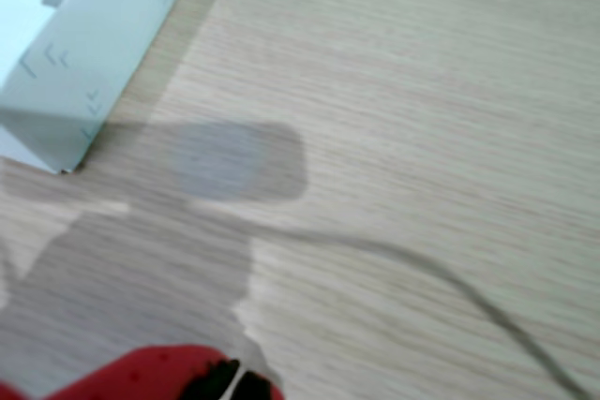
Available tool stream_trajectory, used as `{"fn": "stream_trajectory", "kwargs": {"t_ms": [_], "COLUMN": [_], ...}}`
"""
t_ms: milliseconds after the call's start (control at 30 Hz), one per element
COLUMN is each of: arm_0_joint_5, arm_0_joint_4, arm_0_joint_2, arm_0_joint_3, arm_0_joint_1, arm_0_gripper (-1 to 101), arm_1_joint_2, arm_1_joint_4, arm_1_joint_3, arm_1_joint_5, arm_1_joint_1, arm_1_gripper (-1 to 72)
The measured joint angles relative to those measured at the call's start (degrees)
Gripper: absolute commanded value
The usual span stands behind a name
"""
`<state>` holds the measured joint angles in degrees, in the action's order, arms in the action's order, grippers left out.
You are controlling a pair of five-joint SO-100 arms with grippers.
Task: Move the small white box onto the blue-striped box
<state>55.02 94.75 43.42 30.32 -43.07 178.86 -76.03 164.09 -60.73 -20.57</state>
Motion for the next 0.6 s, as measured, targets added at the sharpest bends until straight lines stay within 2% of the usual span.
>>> {"fn": "stream_trajectory", "kwargs": {"t_ms": [600], "arm_0_joint_5": [-3.6], "arm_0_joint_4": [0.0], "arm_0_joint_2": [37.2], "arm_0_joint_3": [40.6], "arm_0_joint_1": [-4.4], "arm_0_gripper": [23], "arm_1_joint_2": [1.1], "arm_1_joint_4": [0.0], "arm_1_joint_3": [0.0], "arm_1_joint_5": [0.0], "arm_1_joint_1": [0.0], "arm_1_gripper": [0.2]}}
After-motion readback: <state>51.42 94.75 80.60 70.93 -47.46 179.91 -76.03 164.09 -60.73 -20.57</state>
